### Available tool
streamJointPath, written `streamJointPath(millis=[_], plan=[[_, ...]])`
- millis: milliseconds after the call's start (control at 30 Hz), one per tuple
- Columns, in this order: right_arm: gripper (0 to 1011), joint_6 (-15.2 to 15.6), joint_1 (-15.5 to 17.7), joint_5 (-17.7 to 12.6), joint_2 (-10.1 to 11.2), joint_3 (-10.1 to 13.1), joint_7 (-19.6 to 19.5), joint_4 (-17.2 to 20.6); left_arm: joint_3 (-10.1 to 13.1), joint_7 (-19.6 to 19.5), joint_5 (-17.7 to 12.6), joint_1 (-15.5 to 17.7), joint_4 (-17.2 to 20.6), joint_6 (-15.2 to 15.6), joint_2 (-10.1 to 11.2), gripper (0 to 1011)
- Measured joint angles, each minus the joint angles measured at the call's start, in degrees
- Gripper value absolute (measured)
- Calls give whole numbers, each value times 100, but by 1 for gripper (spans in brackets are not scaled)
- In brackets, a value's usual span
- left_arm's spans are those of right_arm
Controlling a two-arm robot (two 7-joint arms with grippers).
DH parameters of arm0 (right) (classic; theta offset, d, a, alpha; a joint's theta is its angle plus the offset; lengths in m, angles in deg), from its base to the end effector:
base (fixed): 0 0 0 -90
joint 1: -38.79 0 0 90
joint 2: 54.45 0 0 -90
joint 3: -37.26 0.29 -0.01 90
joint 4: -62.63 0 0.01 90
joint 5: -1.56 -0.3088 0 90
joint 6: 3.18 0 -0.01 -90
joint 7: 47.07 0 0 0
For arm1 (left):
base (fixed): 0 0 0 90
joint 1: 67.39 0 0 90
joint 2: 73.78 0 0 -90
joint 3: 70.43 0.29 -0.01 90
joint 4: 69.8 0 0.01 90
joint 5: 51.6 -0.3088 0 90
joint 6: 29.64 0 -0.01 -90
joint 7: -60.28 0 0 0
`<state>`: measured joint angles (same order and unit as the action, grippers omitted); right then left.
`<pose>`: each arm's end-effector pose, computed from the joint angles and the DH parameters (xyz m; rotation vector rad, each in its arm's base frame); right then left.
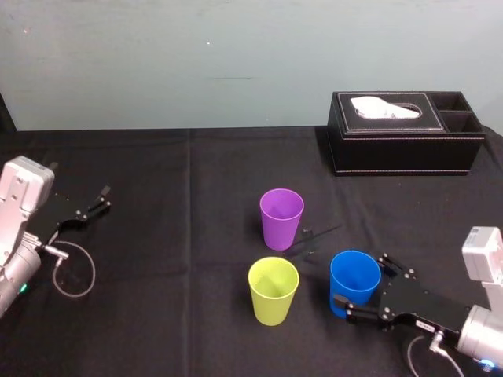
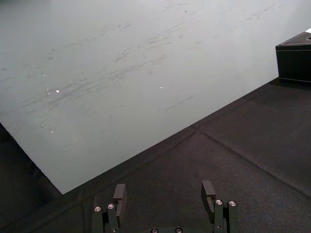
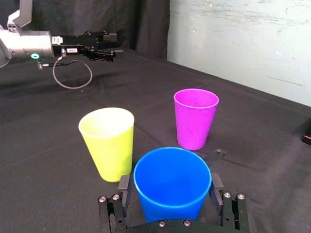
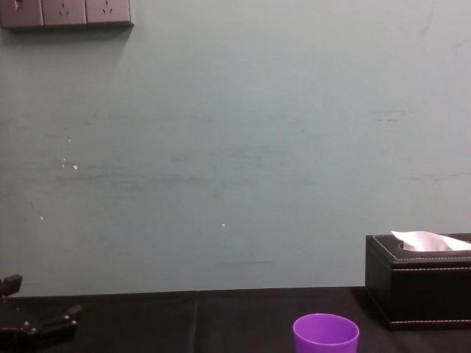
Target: Stack the three plastic cups sequentially using one hand.
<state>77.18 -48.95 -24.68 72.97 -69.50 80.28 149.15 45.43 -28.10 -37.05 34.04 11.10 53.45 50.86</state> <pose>0.3014 -0.1187 -0.3215 -0.1981 -0.0095 -0.6795 0.3581 0.0827 -0.3023 0.3043 -0.2850 1.2480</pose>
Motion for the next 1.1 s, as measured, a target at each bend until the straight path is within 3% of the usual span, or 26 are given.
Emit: streamJointPath(millis=[167, 400, 500, 700, 1100], plan=[[1004, 117, -161, -5, -108, -84, -48, -81, 0, 0, 0, 0, 0, 0, 0, 1010], [997, 113, -145, -8, -98, -78, -54, -77, 0, 0, 0, 0, 0, 0, 0, 1010], [967, 106, -140, -9, -94, -75, -54, -73, 0, 0, 0, 0, 0, 0, 0, 1010], [795, 94, -128, -9, -86, -66, -54, -65, 0, 0, 0, 0, 0, 0, 0, 1010], [731, 82, -120, -9, -80, -59, -52, -56, 0, 0, 0, 0, 0, 0, 0, 1010]])
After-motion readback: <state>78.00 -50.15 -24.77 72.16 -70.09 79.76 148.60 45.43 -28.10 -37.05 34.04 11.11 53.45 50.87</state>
